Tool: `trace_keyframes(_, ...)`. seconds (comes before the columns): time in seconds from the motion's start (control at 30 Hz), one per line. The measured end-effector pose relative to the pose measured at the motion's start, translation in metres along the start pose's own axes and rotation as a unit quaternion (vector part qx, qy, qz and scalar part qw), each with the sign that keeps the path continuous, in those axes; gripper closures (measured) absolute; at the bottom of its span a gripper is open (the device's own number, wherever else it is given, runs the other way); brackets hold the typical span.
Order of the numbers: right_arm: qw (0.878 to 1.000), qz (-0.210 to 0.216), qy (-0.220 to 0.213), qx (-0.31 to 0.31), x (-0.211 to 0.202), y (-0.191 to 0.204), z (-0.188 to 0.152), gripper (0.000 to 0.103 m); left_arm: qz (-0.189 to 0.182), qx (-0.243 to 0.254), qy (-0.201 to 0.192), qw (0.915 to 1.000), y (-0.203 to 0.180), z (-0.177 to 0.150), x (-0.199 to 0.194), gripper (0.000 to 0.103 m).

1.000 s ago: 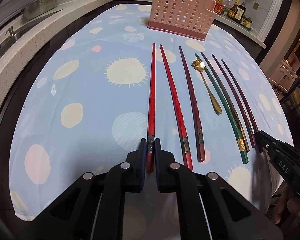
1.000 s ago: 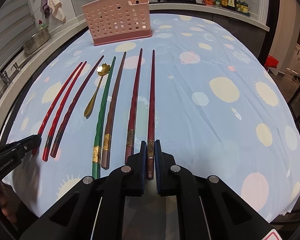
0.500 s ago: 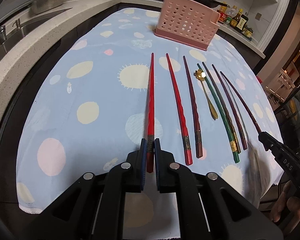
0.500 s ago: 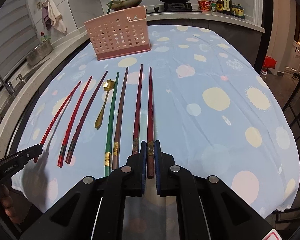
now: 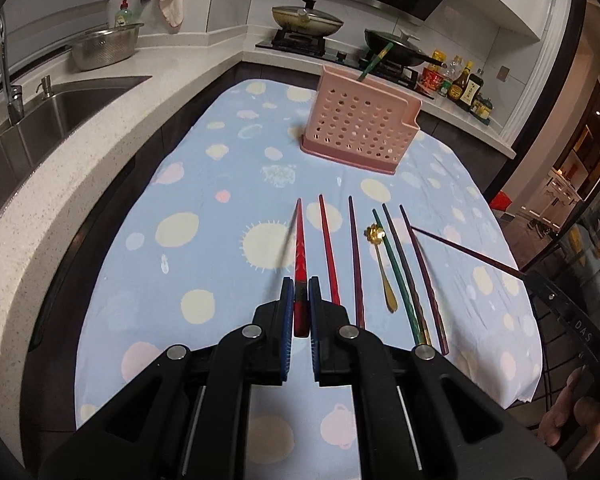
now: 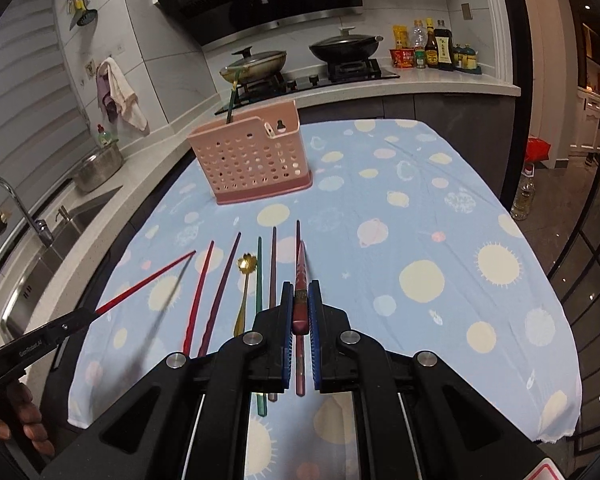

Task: Organize utensils
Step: 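Lift both chopsticks and carry them above the pink holder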

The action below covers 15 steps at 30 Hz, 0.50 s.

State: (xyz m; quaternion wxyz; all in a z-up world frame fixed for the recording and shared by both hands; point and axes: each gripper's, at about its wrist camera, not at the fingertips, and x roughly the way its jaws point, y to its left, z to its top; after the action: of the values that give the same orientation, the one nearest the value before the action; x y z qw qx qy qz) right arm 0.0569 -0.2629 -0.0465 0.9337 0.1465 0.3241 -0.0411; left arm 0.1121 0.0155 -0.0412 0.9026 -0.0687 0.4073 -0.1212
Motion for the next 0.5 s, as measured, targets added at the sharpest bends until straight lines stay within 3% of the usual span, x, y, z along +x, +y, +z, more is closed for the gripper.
trace_keyframes(0.5, 0.998, 0.011, -0.055, 0.021, -0.006, -0.005, 0.057, 0.096, 0.006, 0.002, -0.082, 0.9966, -0.001, 0.071, -0.013, 0.096)
